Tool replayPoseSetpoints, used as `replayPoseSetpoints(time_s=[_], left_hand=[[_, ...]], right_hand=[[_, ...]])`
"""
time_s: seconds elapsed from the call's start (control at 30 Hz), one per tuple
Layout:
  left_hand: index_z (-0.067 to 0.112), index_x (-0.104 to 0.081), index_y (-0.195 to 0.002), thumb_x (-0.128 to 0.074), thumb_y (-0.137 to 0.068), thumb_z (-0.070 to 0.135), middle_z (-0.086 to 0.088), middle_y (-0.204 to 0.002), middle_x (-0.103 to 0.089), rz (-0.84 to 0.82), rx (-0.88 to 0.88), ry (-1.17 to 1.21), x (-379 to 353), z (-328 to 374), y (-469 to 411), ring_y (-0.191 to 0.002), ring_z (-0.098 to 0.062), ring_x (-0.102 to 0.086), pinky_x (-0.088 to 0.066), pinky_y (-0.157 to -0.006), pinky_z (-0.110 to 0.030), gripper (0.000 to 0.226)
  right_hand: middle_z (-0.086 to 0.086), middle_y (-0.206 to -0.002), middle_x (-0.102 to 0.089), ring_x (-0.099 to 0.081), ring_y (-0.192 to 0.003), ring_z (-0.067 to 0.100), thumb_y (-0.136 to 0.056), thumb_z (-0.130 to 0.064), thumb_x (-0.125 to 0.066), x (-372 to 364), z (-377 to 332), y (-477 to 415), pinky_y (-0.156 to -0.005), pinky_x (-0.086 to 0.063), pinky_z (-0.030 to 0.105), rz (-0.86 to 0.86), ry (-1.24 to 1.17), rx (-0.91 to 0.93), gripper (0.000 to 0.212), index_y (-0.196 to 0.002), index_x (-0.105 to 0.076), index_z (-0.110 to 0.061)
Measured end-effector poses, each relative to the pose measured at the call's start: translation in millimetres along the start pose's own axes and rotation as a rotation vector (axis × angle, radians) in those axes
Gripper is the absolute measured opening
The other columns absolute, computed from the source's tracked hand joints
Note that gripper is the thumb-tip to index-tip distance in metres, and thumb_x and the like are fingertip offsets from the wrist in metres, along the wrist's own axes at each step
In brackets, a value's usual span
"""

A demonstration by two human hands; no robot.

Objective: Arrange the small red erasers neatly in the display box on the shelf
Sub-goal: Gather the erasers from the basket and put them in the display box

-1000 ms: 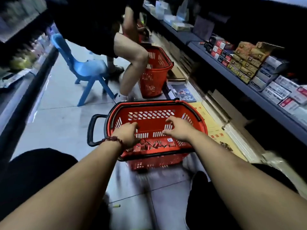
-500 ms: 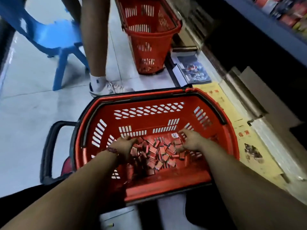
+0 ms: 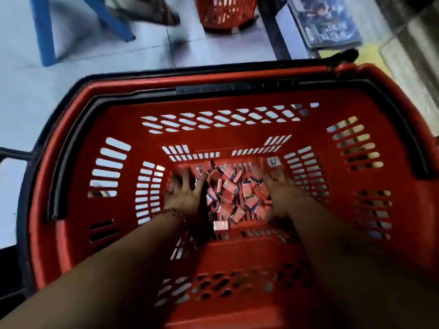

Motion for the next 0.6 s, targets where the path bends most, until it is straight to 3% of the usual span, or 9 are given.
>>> replayPoseSetpoints(time_s=[0.1, 0.2, 0.3, 0.37, 0.43, 0.5, 0.53, 0.57, 0.6], left_hand=[[0.031, 0.008, -0.161, -0.066, -0.095, 0.028, -0.019, -0.166, 0.020, 0.020, -0.049, -0.035, 4.5, 6.0, -1.9, -0.152, -0.051, 0.010, -0.020, -0.117, -0.071, 0.099], [0.033, 0.000, -0.161, -0.071, -0.091, 0.013, -0.016, -0.165, 0.029, -0.078, -0.054, -0.023, -3.0, 2.5, -10.1, -0.152, -0.050, 0.011, -0.019, -0.117, -0.070, 0.102], [0.033, -0.005, -0.162, -0.066, -0.092, 0.002, -0.013, -0.160, 0.039, -0.126, -0.086, 0.125, -8.1, 6.1, -10.4, -0.152, -0.050, -0.011, -0.034, -0.118, -0.055, 0.098], [0.028, -0.010, -0.163, -0.069, -0.091, 0.004, -0.019, -0.164, 0.025, -0.124, -0.094, 0.255, -11.0, 7.6, -17.0, -0.148, -0.045, -0.028, -0.041, -0.115, -0.045, 0.096], [0.022, -0.024, -0.161, -0.071, -0.093, 0.023, -0.023, -0.165, -0.010, -0.149, -0.089, 0.433, -16.6, 11.3, -16.9, -0.138, -0.042, -0.045, -0.047, -0.110, -0.046, 0.082], [0.015, -0.040, -0.152, -0.058, -0.101, 0.037, -0.017, -0.152, -0.046, -0.041, -0.062, 0.563, -11.2, 11.5, -14.5, -0.113, -0.031, -0.065, -0.061, -0.089, -0.039, 0.058], [0.010, -0.043, -0.147, -0.055, -0.103, 0.035, -0.016, -0.146, -0.053, -0.046, -0.058, 0.638, -12.2, 11.7, -13.0, -0.100, -0.026, -0.067, -0.062, -0.078, -0.030, 0.052], [0.004, -0.042, -0.147, -0.057, -0.103, 0.027, -0.016, -0.143, -0.055, -0.057, -0.063, 0.711, -10.1, 11.6, -11.8, -0.100, -0.027, -0.067, -0.060, -0.077, -0.027, 0.052], [0.000, -0.038, -0.148, -0.062, -0.099, 0.015, -0.020, -0.144, -0.053, -0.138, -0.054, 0.838, -14.8, 11.6, -15.2, -0.111, -0.032, -0.064, -0.055, -0.087, -0.032, 0.056]], right_hand=[[0.009, -0.165, 0.028, 0.006, -0.154, 0.044, -0.068, -0.027, -0.092, -6.3, 3.2, 0.3, -0.121, -0.017, 0.064, -0.012, -0.070, -0.029, 0.143, -0.154, 0.021, -0.048], [0.012, -0.168, 0.015, -0.011, -0.153, 0.044, -0.070, -0.024, -0.091, -2.3, 4.9, 4.1, -0.122, -0.025, 0.057, -0.009, -0.042, -0.029, 0.132, -0.161, 0.004, -0.033], [0.013, -0.167, 0.004, -0.016, -0.152, 0.045, -0.066, -0.025, -0.094, -13.3, -0.9, 6.3, -0.119, -0.030, 0.059, -0.068, 0.018, 0.010, 0.128, -0.160, -0.008, -0.033], [0.013, -0.165, -0.001, -0.015, -0.151, 0.047, -0.065, -0.025, -0.094, -21.4, -4.7, 8.2, -0.117, -0.032, 0.061, -0.102, 0.028, 0.016, 0.125, -0.159, -0.012, -0.038], [0.013, -0.162, -0.007, -0.020, -0.148, 0.047, -0.065, -0.024, -0.094, -25.5, -5.3, 8.1, -0.115, -0.035, 0.061, -0.136, 0.008, 0.016, 0.119, -0.156, -0.019, -0.040], [0.013, -0.161, -0.009, -0.029, -0.144, 0.048, -0.065, -0.020, -0.094, -29.4, -3.4, 7.7, -0.111, -0.041, 0.060, -0.185, -0.049, 0.008, 0.113, -0.153, -0.026, -0.040], [0.014, -0.162, -0.007, -0.030, -0.144, 0.049, -0.066, -0.018, -0.094, -31.2, -2.2, 8.2, -0.109, -0.044, 0.060, -0.211, -0.065, 0.001, 0.111, -0.152, -0.027, -0.039], [0.013, -0.164, -0.005, -0.029, -0.144, 0.050, -0.067, -0.016, -0.093, -32.8, -0.7, 8.7, -0.107, -0.045, 0.060, -0.231, -0.071, -0.006, 0.110, -0.152, -0.027, -0.040], [0.013, -0.164, -0.005, -0.028, -0.144, 0.050, -0.069, -0.014, -0.092, -33.7, 1.1, 9.3, -0.106, -0.045, 0.060, -0.244, -0.077, -0.017, 0.110, -0.153, -0.026, -0.040]])
Point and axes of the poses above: each hand's wrist, its own y-axis away from the middle knuckle, its own x-axis out of the back of the hand, z = x × y, the point moved 9 cm from there along -y, towards the middle knuckle
